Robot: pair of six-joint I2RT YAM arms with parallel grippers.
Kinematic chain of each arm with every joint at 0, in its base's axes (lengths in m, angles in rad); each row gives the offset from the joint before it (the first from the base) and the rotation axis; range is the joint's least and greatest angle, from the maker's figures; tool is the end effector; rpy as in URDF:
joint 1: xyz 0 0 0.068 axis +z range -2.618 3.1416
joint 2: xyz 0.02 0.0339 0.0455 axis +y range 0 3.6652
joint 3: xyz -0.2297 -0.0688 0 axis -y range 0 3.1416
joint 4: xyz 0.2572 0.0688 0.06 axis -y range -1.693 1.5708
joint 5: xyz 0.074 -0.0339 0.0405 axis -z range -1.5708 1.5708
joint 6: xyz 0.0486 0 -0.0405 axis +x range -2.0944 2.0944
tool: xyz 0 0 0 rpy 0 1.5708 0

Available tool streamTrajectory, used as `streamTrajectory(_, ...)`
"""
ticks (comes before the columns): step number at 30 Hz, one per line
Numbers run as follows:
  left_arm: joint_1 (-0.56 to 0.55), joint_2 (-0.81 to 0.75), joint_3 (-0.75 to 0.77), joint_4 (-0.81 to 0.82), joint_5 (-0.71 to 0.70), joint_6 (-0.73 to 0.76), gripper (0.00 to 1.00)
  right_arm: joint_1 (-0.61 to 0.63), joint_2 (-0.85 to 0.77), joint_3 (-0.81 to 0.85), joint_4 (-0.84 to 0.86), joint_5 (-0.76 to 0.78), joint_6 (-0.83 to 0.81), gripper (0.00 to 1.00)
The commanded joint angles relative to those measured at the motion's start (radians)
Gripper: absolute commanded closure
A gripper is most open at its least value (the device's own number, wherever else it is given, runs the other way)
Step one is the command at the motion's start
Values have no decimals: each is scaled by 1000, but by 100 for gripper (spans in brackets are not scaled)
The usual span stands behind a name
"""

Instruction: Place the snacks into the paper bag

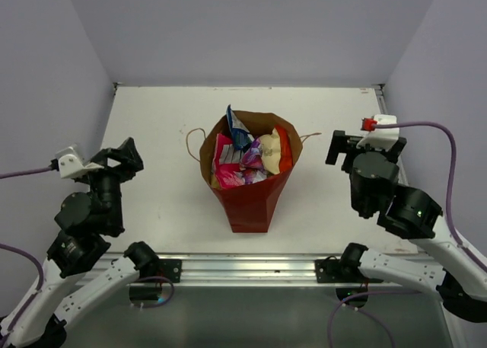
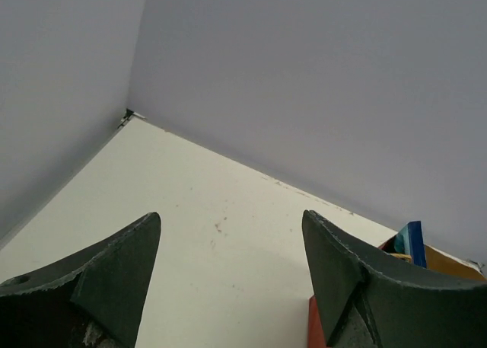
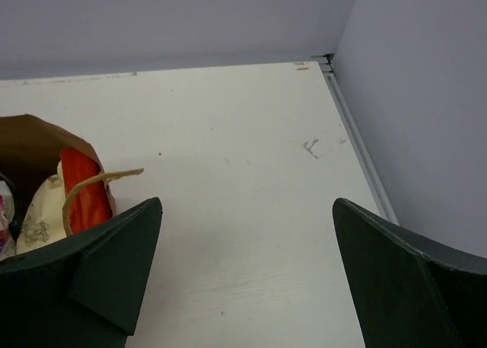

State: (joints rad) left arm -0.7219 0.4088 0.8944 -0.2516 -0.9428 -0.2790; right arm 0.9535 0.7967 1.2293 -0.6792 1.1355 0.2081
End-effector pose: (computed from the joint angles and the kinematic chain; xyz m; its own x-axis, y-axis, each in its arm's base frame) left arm 0.1074 -0.0421 0.4017 0.2231 -0.4120 -0.8835 -0.1468 0.8818 -0.4483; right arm 0.1282 0.1045 0.4170 -0.1041 0.0038 -0.9946 0.1907 0.9815 -0.0162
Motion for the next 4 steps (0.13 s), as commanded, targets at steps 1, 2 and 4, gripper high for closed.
streamTrajectory(1, 3, -41, -6, -54, -76, -45, 21, 2, 30, -10, -65, 49, 99, 2)
streamTrajectory(2, 3, -39, -3, -54, -76, -31, 20, 2, 33, -7, -75, 49, 106, 2)
streamTrajectory(4, 3, -31, 11, -58, -76, -26, 20, 2, 32, -2, -85, 50, 120, 1)
